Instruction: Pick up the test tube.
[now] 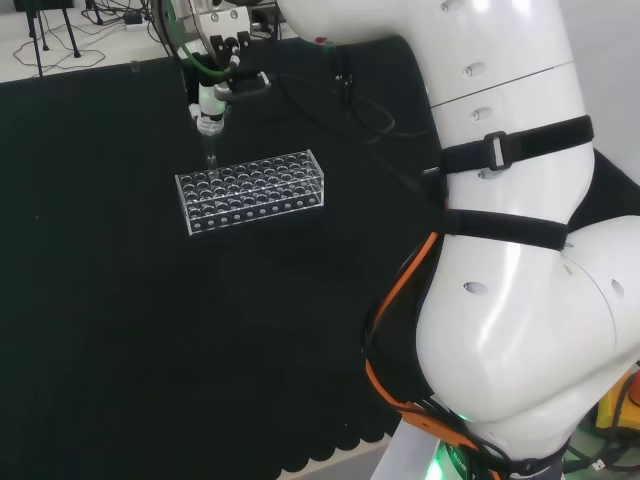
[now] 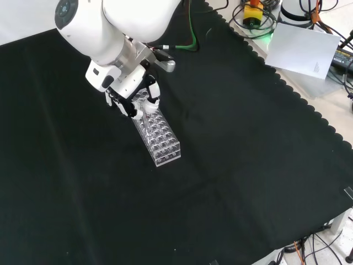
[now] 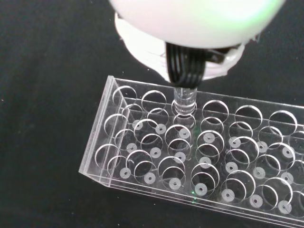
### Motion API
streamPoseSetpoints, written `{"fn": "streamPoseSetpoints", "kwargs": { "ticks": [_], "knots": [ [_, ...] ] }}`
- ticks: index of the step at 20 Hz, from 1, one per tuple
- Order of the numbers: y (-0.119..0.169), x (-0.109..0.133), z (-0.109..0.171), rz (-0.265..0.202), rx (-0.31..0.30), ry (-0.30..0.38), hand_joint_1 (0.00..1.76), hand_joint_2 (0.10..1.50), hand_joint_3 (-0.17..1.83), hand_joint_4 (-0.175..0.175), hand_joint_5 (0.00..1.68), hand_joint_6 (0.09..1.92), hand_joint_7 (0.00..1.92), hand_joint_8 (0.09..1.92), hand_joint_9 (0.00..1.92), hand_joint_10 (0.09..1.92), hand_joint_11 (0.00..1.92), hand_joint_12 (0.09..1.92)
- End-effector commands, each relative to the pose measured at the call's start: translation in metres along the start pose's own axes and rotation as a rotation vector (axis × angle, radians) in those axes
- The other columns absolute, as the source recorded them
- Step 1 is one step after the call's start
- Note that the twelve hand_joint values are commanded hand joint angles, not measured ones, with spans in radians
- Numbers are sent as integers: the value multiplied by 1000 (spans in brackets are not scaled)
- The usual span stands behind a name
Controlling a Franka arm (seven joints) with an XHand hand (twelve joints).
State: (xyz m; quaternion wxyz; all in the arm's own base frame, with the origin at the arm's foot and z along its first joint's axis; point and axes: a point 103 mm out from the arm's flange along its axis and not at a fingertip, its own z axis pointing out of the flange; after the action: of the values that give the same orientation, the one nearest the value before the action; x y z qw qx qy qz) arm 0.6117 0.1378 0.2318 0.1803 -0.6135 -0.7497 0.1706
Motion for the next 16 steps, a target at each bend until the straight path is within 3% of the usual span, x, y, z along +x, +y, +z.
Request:
{"fn": "streamPoseSetpoints", "kwargs": {
  "ticks": [1,6,16],
  "knots": [
    [-7,-2,-11,-6,17,12,1443,499,826,-175,1367,527,1435,698,1465,225,912,1176],
    [-18,-5,-22,-15,15,66,1444,495,831,-175,1370,526,1441,690,1467,223,912,1176],
    [-47,-12,-49,-29,-38,109,1444,491,837,-175,1373,523,1443,687,1472,218,913,1176]
  ]
}}
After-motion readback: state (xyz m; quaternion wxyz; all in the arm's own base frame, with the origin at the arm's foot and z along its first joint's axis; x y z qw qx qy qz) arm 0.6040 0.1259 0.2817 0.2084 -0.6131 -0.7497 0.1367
